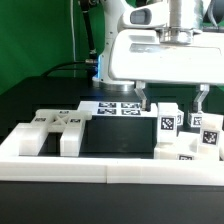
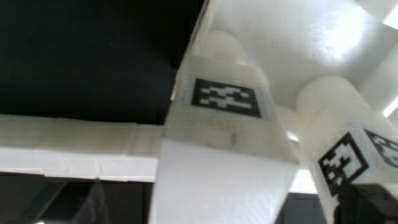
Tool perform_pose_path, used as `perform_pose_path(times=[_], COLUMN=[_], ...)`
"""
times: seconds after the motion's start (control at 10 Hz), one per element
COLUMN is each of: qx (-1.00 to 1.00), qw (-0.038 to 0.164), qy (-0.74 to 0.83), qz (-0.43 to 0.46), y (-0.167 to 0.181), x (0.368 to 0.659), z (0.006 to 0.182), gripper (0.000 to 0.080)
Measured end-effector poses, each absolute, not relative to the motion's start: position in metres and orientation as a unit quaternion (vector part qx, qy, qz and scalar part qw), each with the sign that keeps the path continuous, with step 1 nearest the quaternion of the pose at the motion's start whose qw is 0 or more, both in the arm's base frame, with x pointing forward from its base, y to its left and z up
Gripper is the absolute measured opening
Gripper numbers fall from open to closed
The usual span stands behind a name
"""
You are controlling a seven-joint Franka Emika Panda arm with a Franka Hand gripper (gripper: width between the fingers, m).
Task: Assemble chair
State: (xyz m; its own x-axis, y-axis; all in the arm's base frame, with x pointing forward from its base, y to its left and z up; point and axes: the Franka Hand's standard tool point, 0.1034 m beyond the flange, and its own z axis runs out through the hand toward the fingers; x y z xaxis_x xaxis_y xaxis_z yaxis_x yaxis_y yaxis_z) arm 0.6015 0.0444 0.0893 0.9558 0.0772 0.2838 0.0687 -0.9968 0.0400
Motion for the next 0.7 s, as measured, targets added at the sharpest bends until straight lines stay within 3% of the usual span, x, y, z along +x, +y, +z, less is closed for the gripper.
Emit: perform_pose_path(times=[0.3,0.7], qx=[0.998,0.998], qw=[0.003,0.006], qy=[0.034,0.03], qz=[0.047,0.059], y=[0.0456,0.0385], x=[0.5981,0.6002], z=[0.0901,0.0868], gripper=[0.0648,0.0648])
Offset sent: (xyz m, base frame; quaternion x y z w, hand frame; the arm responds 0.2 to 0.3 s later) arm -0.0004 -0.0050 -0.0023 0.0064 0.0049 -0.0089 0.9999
